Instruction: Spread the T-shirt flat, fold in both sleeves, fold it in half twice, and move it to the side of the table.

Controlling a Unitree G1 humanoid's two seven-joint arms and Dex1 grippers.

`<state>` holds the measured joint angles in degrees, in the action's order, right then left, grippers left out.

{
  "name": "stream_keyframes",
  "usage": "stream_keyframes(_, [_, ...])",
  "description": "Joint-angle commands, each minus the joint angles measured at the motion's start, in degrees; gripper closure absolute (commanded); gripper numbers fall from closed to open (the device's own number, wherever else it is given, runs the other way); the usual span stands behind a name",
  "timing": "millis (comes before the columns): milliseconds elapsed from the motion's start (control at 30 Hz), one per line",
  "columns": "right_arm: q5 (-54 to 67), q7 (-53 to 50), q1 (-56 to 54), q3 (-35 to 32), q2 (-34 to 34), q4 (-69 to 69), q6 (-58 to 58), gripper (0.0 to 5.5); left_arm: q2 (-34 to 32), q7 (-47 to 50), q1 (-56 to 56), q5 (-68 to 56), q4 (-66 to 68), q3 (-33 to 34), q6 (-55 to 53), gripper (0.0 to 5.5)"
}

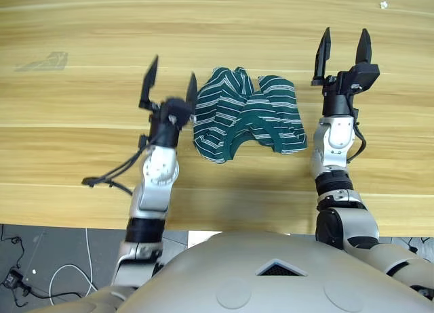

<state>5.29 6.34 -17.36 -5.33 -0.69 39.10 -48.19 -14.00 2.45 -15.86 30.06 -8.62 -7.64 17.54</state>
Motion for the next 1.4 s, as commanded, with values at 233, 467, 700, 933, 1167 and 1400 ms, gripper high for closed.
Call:
stream_keyframes(233, [-1.7, -1.0, 1.9, 1.5, 1.8, -5.6, 2.7, 1.64, -10.7, -11.5, -17.5, -0.8, -5.5, -5.4, 3.1, 1.76])
stream_keyframes(467, [-2.0, -1.0, 1.9, 1.8, 2.2, -6.4, 3.7, 1.64, -10.7, -10.6, -15.1, 4.7, -1.0, -8.9, 2.1, 1.76])
stream_keyframes(700, [-2.4, -1.1, 1.0, 1.8, 2.5, -5.3, 3.8, 1.64, -10.1, -6.8, -12.5, 12.2, 1.4, -12.2, 0.5, 1.76])
stream_keyframes(933, [-2.5, -1.1, 0.6, 2.0, 2.7, -4.9, 3.7, 1.61, -11.3, -6.1, -12.5, 13.5, 1.9, -13.9, 0.2, 2.57])
stream_keyframes(1167, [-2.6, -1.3, 0.6, 1.9, 2.7, -4.7, 3.5, 1.61, -11.2, -5.9, -10.3, 14.2, 6.9, -16.8, 0.4, 3.33])
stream_keyframes(1400, [-2.6, -1.3, 0.3, 2.1, 2.8, -4.3, 3.4, 1.61, -10.5, -5.1, -7.5, 14.5, 10.4, -19.0, 0.0, 3.99])
